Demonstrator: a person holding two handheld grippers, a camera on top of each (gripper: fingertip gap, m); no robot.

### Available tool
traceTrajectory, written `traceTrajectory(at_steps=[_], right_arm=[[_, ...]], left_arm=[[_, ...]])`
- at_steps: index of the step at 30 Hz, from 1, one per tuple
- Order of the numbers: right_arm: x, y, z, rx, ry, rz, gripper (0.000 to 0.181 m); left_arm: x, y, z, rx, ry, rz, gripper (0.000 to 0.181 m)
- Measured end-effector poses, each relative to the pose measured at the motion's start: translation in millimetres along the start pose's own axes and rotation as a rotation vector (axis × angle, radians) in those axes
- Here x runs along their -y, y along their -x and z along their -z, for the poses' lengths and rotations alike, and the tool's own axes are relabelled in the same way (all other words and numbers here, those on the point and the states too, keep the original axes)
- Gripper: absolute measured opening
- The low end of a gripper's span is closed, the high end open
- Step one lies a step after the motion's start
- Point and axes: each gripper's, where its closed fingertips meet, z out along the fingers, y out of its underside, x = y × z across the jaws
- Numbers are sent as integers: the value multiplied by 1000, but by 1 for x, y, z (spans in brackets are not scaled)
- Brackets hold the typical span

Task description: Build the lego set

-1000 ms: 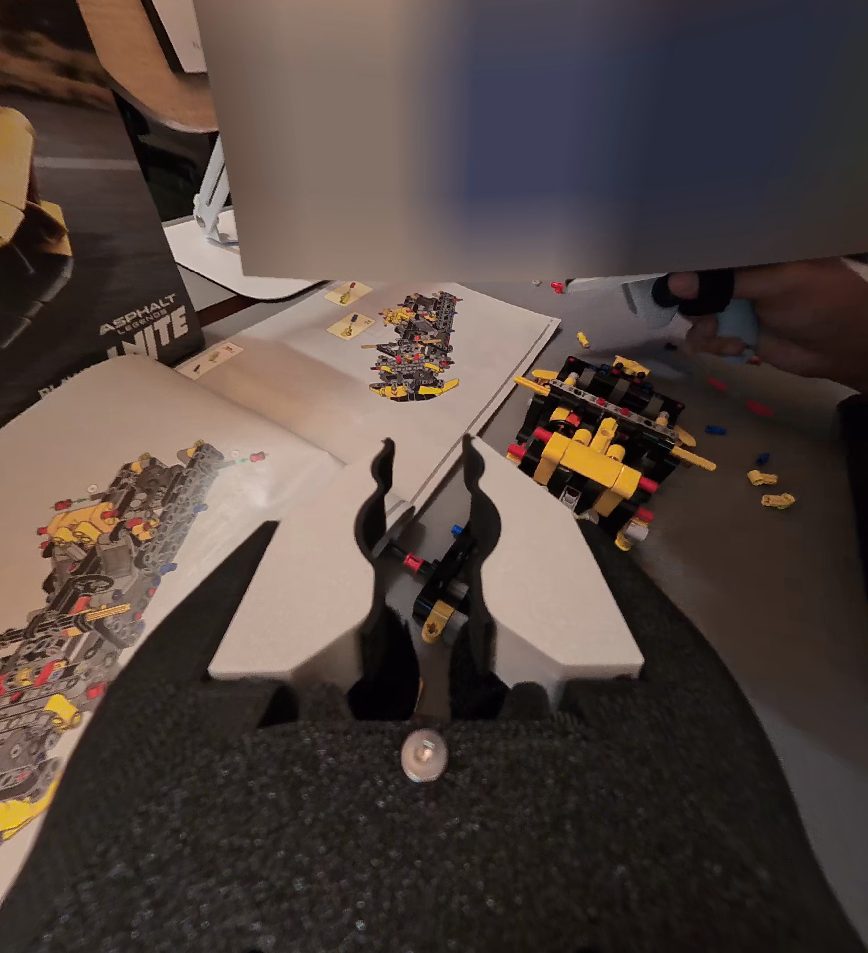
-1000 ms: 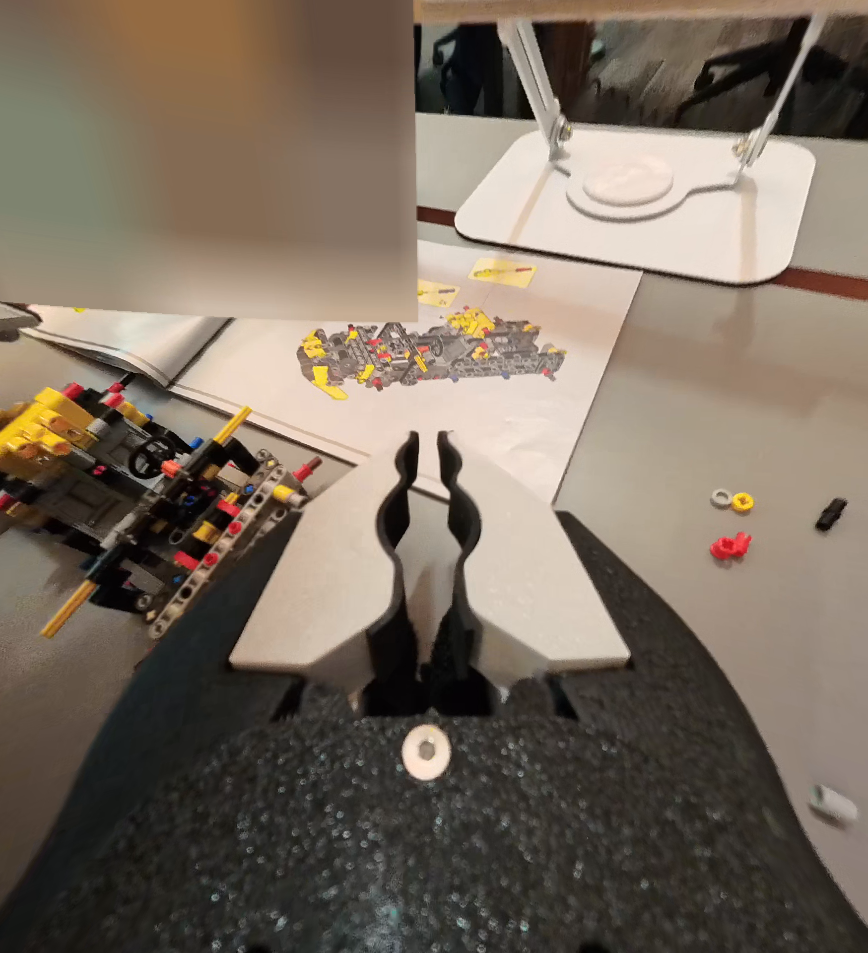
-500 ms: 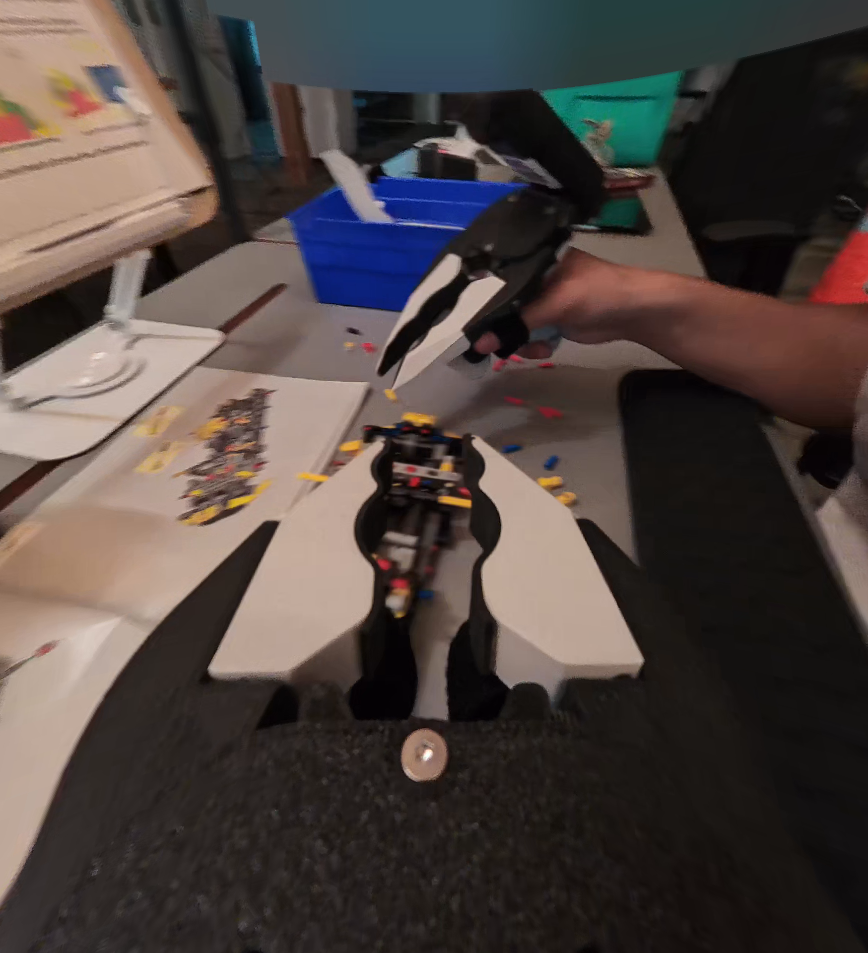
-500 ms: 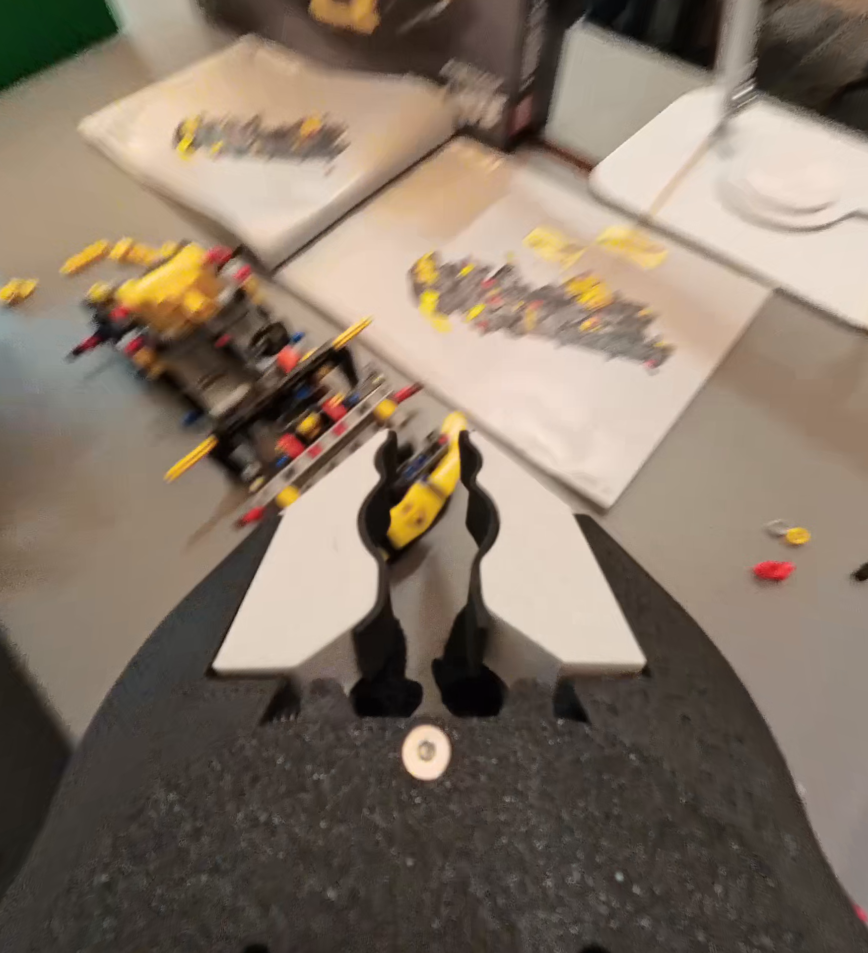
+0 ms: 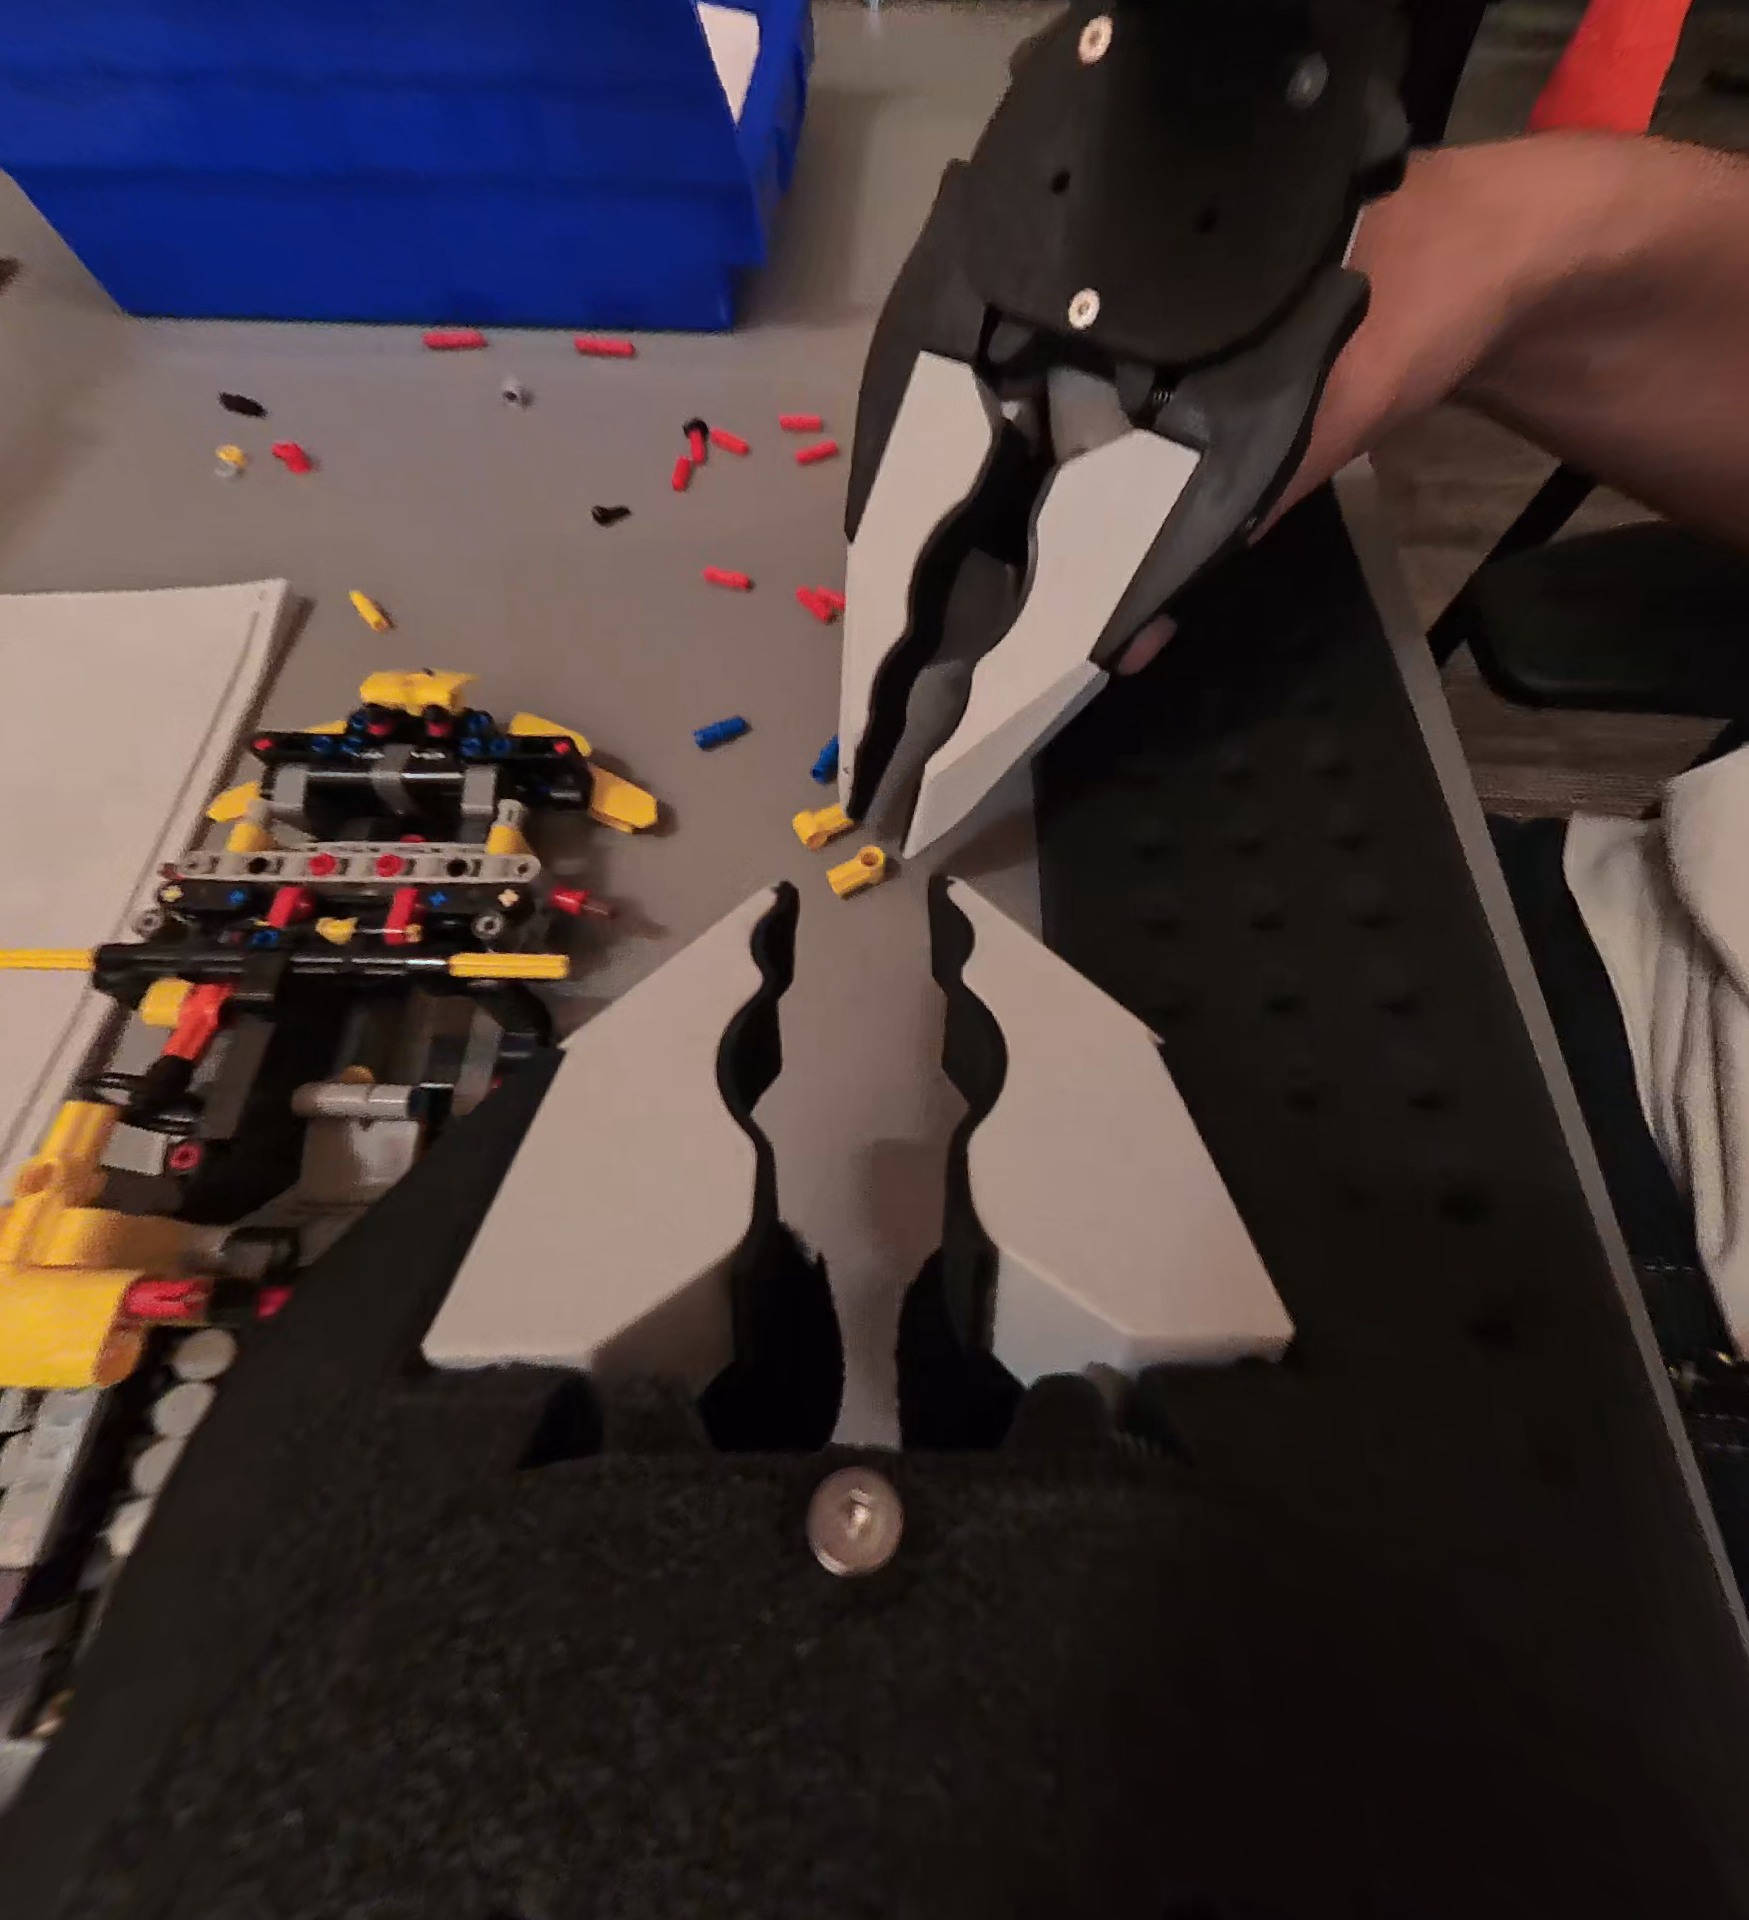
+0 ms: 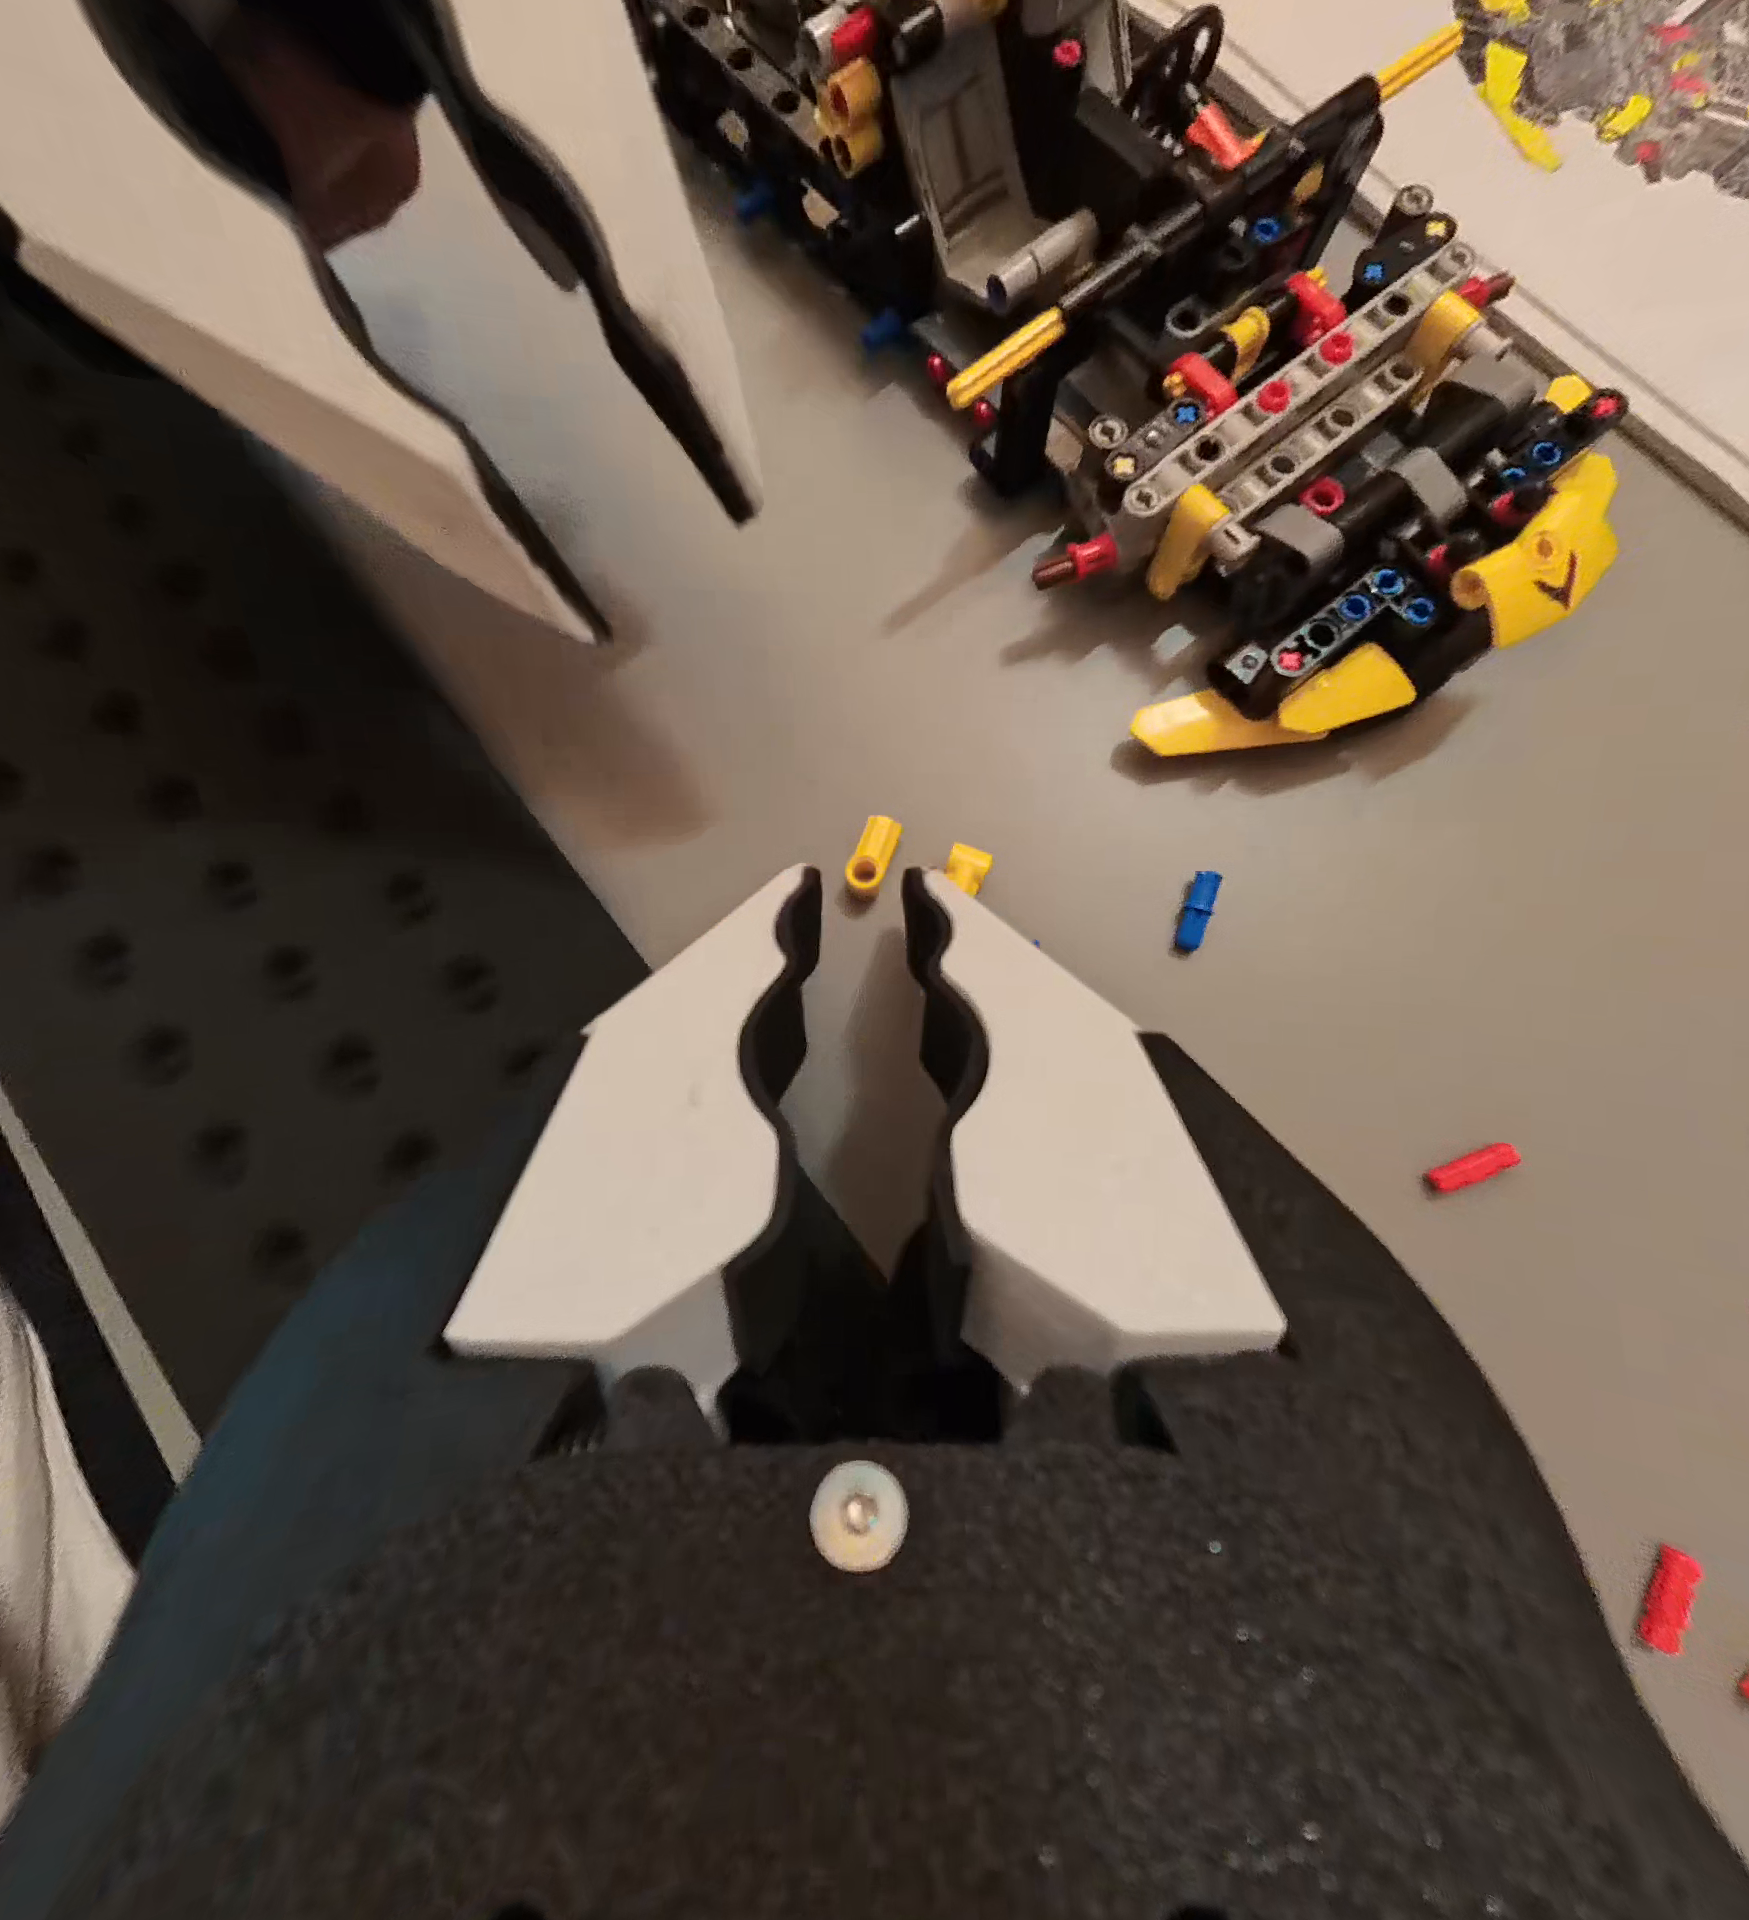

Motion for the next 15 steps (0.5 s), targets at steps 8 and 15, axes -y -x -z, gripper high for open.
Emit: traceTrajectory(at_steps=[8, 15], right_arm=[[-1, -3, -12, -14, 62, -44, 13], [5, -9, -16, -57, 75, -37, 7]], left_arm=[[-23, 2, -10, -18, 88, 30, 25], [-23, 2, -11, -10, 88, 29, 25]])
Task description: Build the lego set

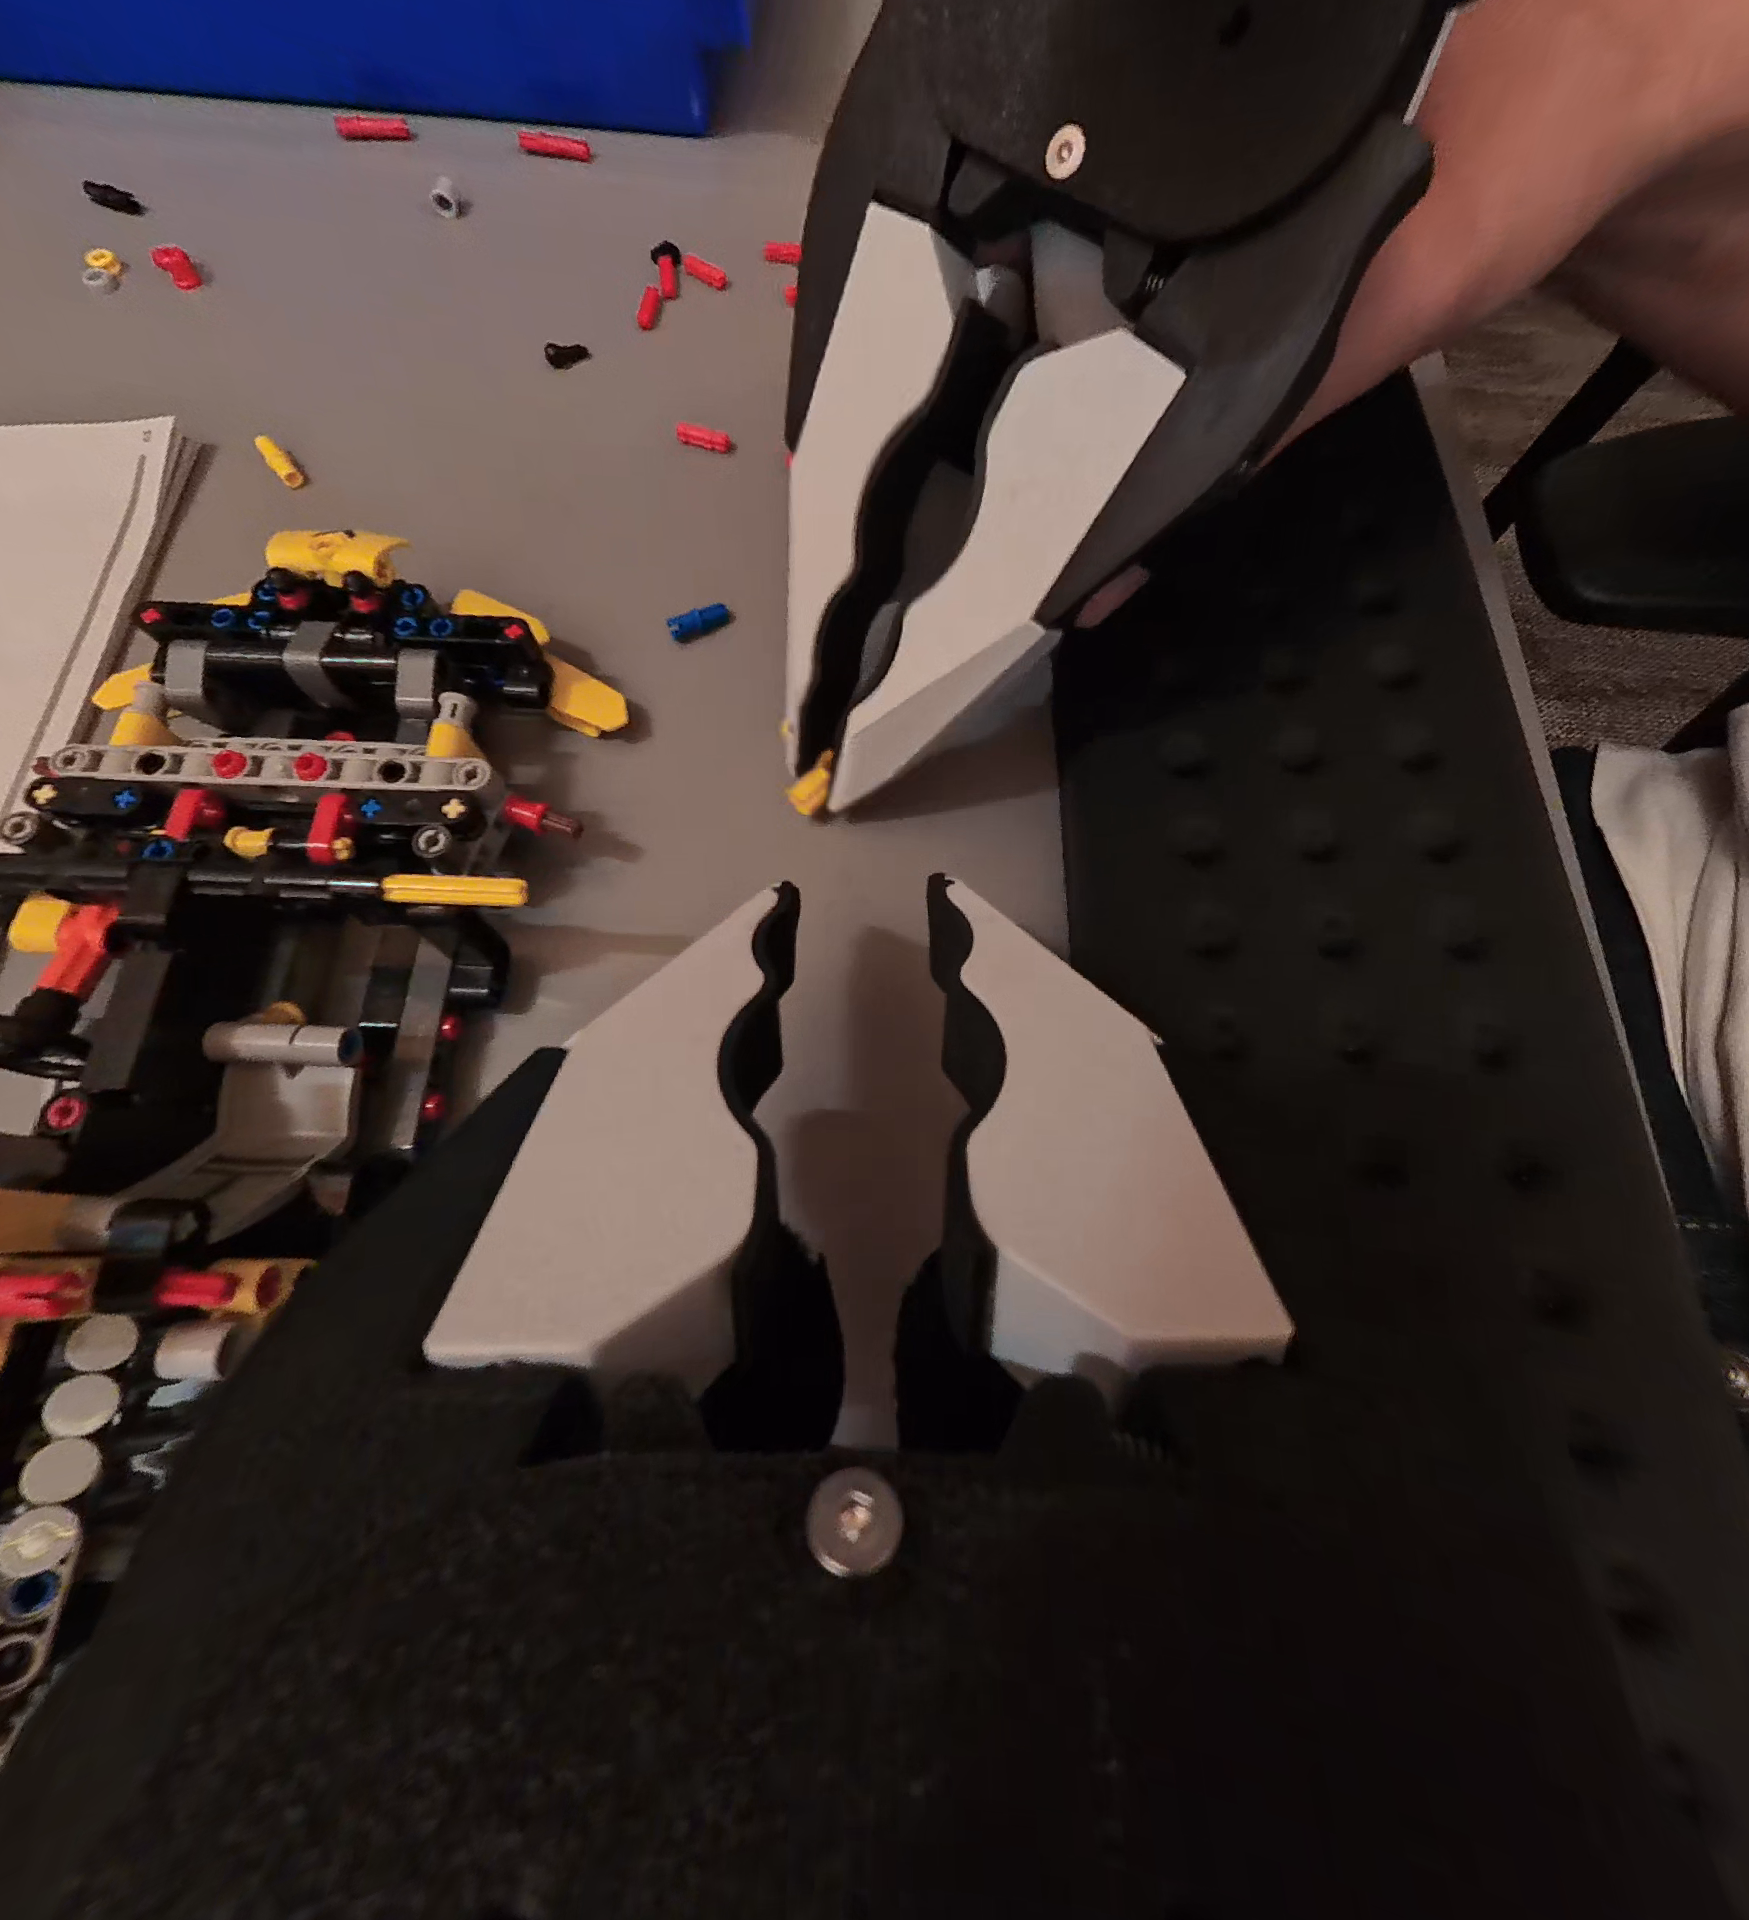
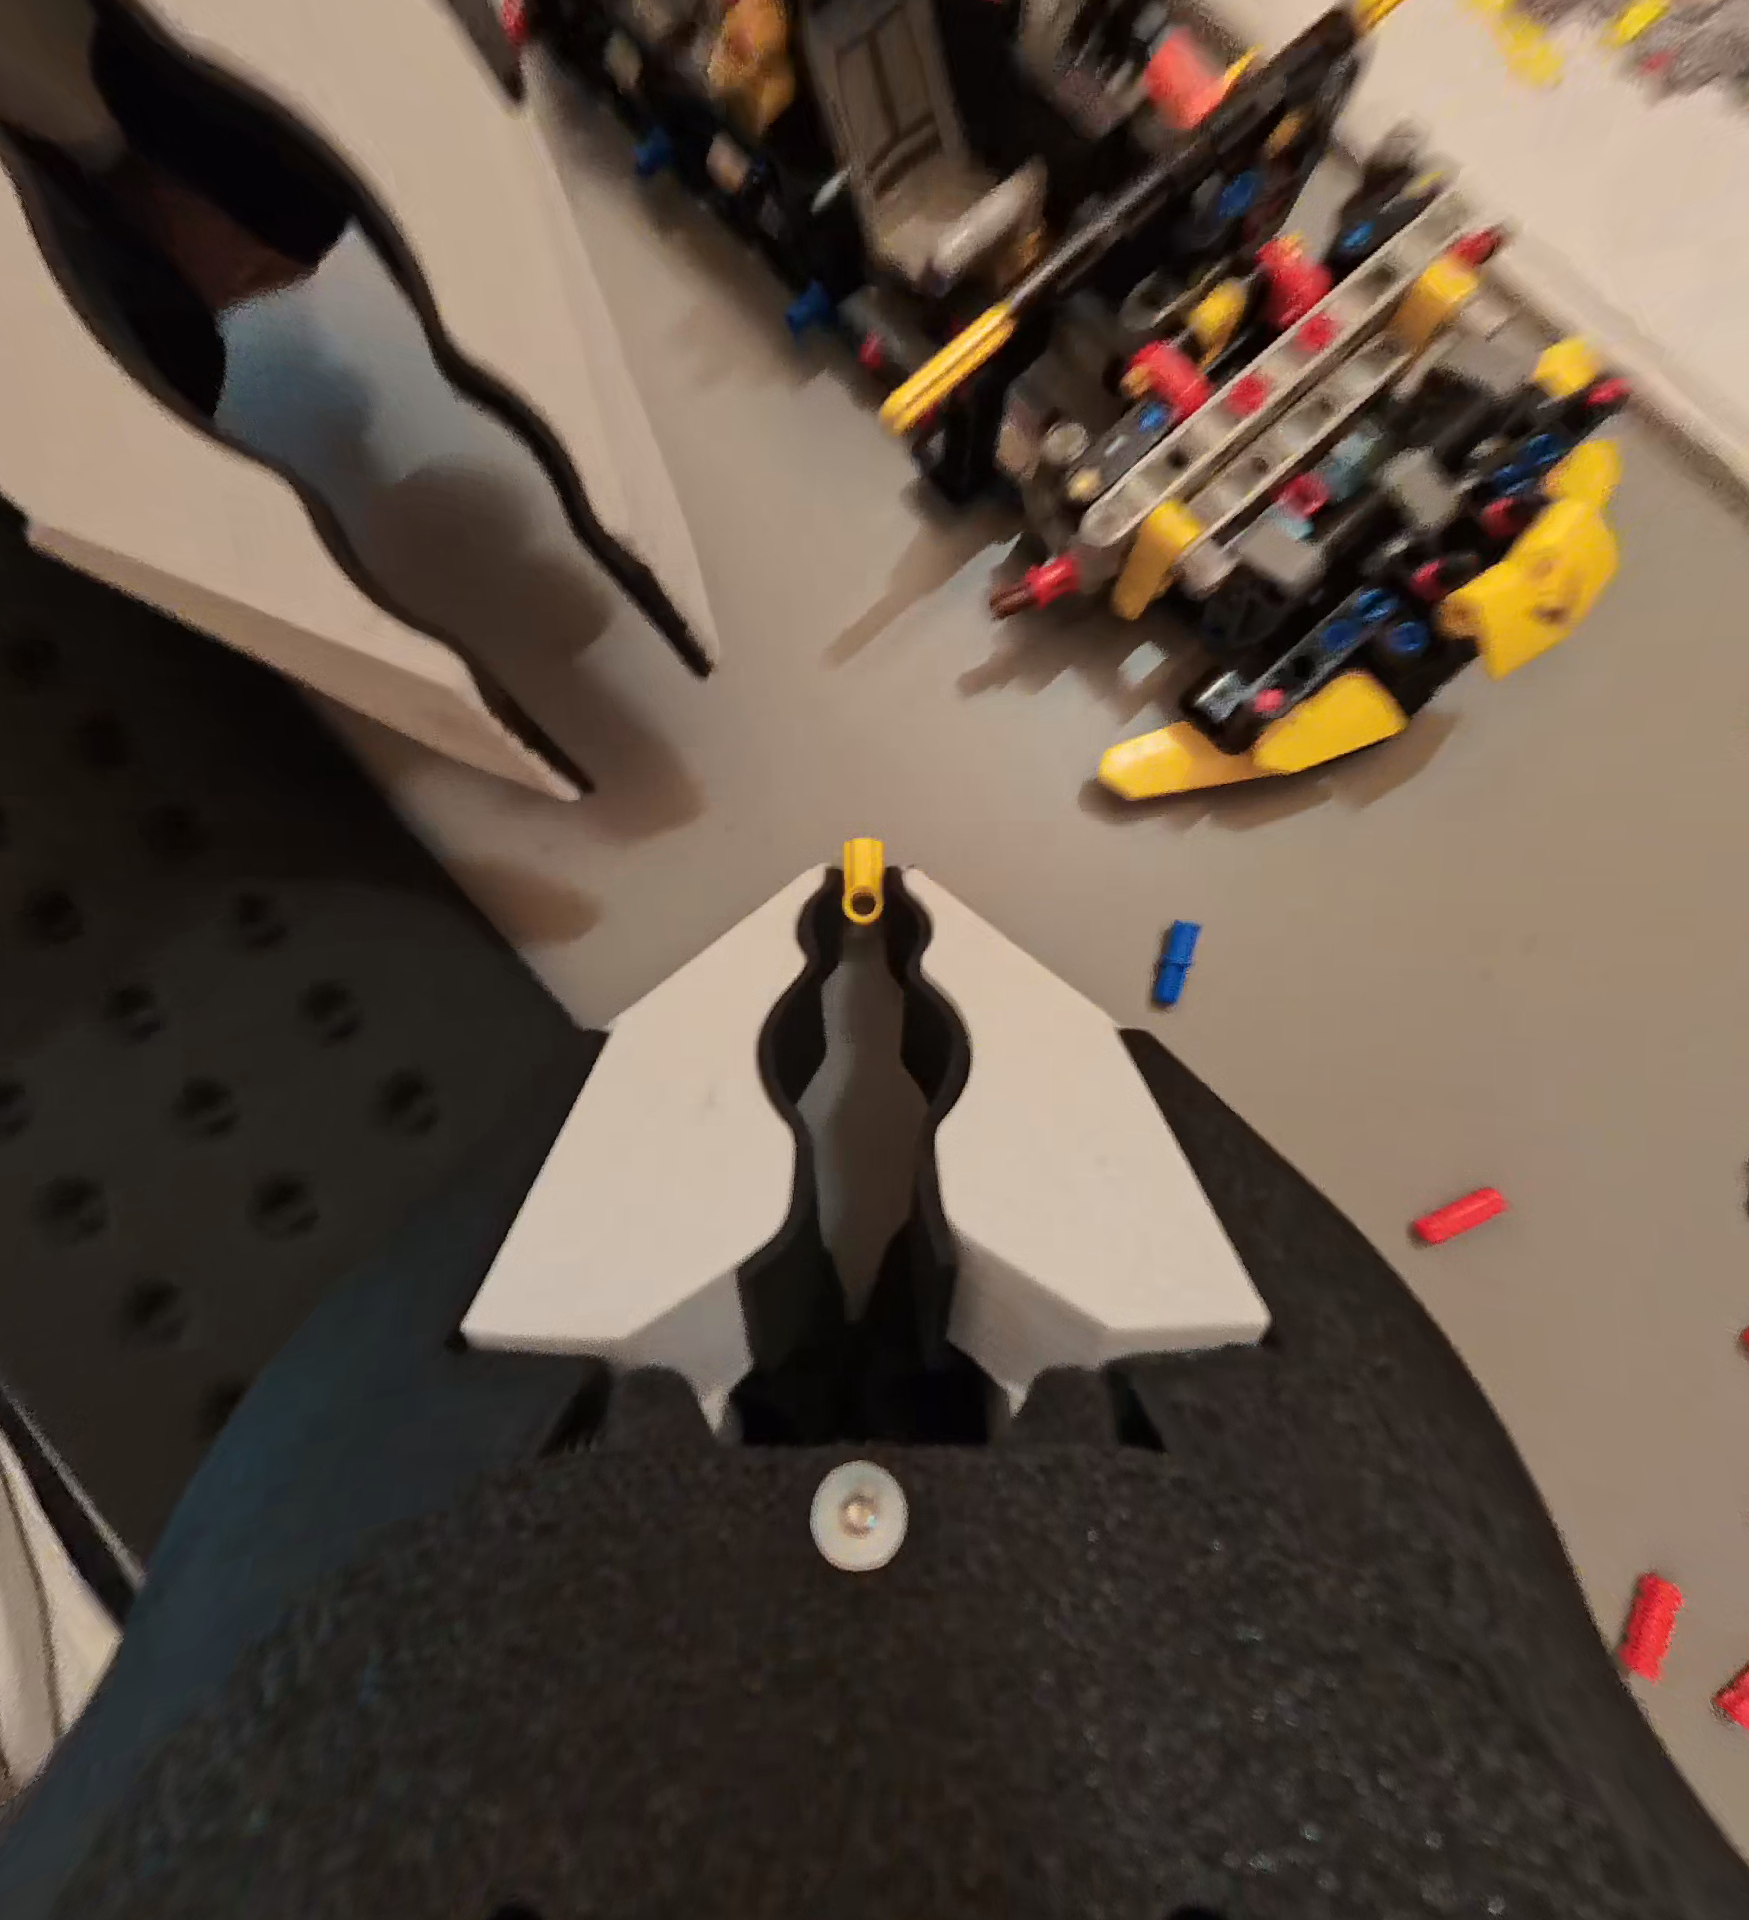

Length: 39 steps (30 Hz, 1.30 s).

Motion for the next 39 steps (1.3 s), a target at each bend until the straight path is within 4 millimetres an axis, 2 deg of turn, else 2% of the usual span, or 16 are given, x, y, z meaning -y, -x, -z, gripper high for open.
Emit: traceTrajectory(at_steps=[2, 3, 6, 9, 11, 14, 18, 27, 34, 39], right_arm=[[29, -8, 12, -5, -189, -106, 6], [47, -9, 21, 45, -305, -207, 7], [99, 8, 53, 414, -639, -498, 6], [116, 6, 58, 507, -771, -608, 6], [125, 6, 65, 573, -847, -658, 6], [132, 12, 66, 673, -877, -700, 5], [128, 19, 53, 645, -841, -674, 6], [125, 26, 49, 761, -818, -695, 6], [124, 16, 55, 791, -874, -731, 6], [125, 12, 57, 792, -903, -740, 6]], left_arm=[[8, 8, 3, 43, -43, 11, 25], [14, 13, 6, 77, -75, 12, 25], [37, 34, 23, 260, -196, -63, 26], [60, 42, 46, 409, -322, -122, 25], [67, 43, 54, 454, -360, -143, 25], [69, 45, 57, 477, -383, -132, 25], [70, 46, 59, 477, -397, -130, 24], [68, 38, 52, 468, -369, -239, 23], [67, 46, 58, 516, -361, -290, 20], [68, 41, 56, 516, -368, -330, 16]])
